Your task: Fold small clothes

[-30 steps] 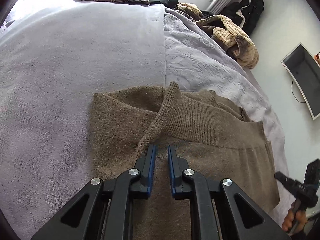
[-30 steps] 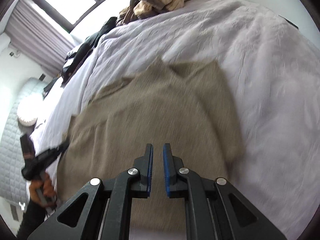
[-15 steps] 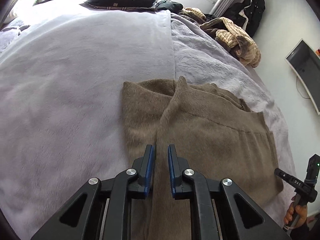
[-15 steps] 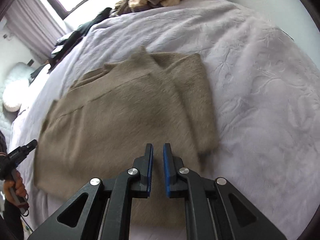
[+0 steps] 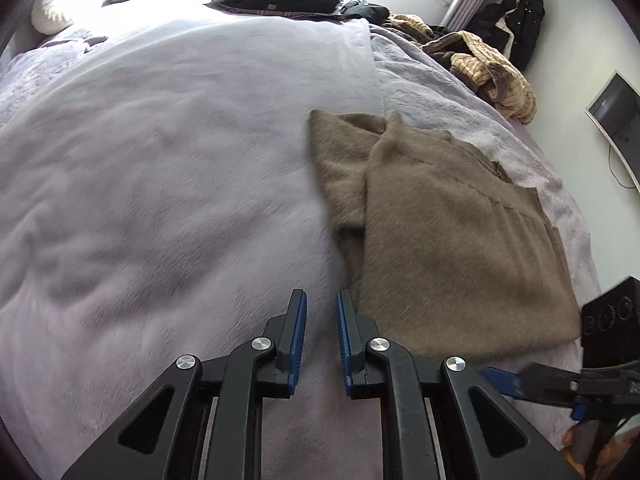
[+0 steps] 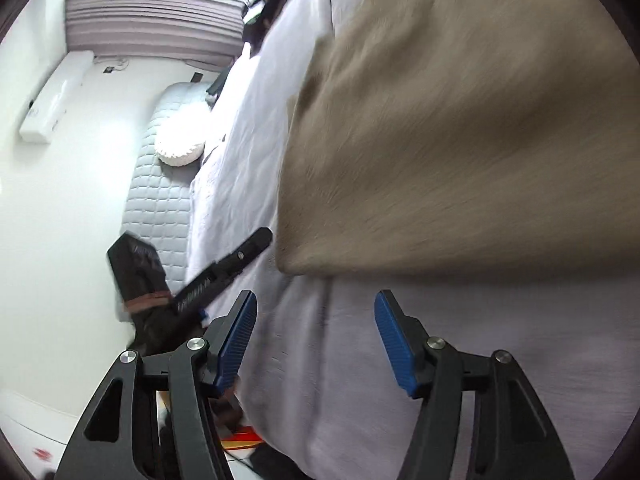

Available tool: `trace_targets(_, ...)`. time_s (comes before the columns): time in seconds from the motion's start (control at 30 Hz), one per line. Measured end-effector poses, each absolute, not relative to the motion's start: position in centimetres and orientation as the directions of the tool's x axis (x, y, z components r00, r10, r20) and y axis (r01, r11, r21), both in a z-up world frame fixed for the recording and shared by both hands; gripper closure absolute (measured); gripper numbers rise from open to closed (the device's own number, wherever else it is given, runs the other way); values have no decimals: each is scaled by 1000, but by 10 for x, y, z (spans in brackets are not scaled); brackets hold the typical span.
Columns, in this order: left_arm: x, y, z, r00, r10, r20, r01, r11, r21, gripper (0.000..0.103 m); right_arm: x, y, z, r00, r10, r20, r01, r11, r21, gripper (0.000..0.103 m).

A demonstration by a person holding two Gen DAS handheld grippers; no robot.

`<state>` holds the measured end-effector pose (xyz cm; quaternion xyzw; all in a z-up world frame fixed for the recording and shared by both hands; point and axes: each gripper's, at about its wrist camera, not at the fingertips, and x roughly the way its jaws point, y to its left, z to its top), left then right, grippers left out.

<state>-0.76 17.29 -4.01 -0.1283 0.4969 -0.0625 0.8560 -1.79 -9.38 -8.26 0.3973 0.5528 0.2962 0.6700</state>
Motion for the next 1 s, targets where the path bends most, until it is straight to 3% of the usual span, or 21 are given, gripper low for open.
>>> trace_targets(0.03,-12,176,-41,499,-228,-836,-28,960,-278,40,-16,-86,-91,213,845,-491,71,488,870,37)
trace_targets(0.07,-17,181,-41,511,-215,-832,-46,960,-277,26,-13,-81,-97,218,853,-475,100,464,880,37)
trace_targets(0.1,-24,185,-38,538,-210,-817,-51,959,-280,17,-10,-77,-103,230,863,-450,129,431,893,37)
trace_targets(0.23,-33,188,-33,564,-197,-802,-39,964,-263,17,-1,-66,-106,270,866,-422,150,395,906,38)
trace_targets(0.27,-34,189,-32,570,-187,-800,-40,966,-255,17,3,-63,-105,273,866,-419,146,393,908,42)
trace_targets(0.33,-35,189,-32,575,-155,-804,-57,972,-228,17,8,-57,-103,268,865,-424,146,398,906,74)
trace_targets(0.37,-34,190,-33,573,-148,-806,-60,973,-221,17,9,-54,-103,260,858,-442,151,416,897,95)
trace_targets(0.53,-38,203,-38,566,-169,-807,-80,963,-258,17,5,-51,-87,242,830,-502,77,499,863,95)
trace_targets(0.63,-38,205,-45,557,-154,-816,-102,963,-251,17,8,-42,-104,185,777,-602,97,595,798,95)
trace_targets(1.0,-44,208,-44,559,-165,-813,-112,956,-271,17,-17,-35,-80,132,717,-685,-10,692,722,94)
